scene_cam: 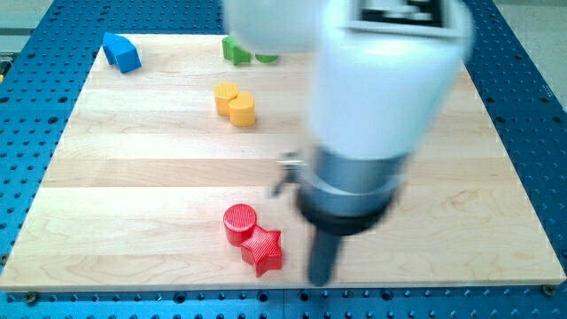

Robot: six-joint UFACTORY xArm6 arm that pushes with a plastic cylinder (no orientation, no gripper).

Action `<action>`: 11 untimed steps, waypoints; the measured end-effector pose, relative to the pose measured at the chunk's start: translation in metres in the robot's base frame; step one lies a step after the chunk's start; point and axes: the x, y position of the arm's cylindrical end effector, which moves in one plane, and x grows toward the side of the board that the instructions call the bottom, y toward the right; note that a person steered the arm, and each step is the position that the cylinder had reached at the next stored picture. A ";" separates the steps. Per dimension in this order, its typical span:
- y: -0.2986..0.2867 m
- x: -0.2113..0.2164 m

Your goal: Move the red blocks to the center right of the board

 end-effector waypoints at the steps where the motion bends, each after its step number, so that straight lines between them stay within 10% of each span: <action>1: -0.080 -0.010; 4: -0.153 -0.033; 10: 0.083 -0.221; 11: 0.052 -0.241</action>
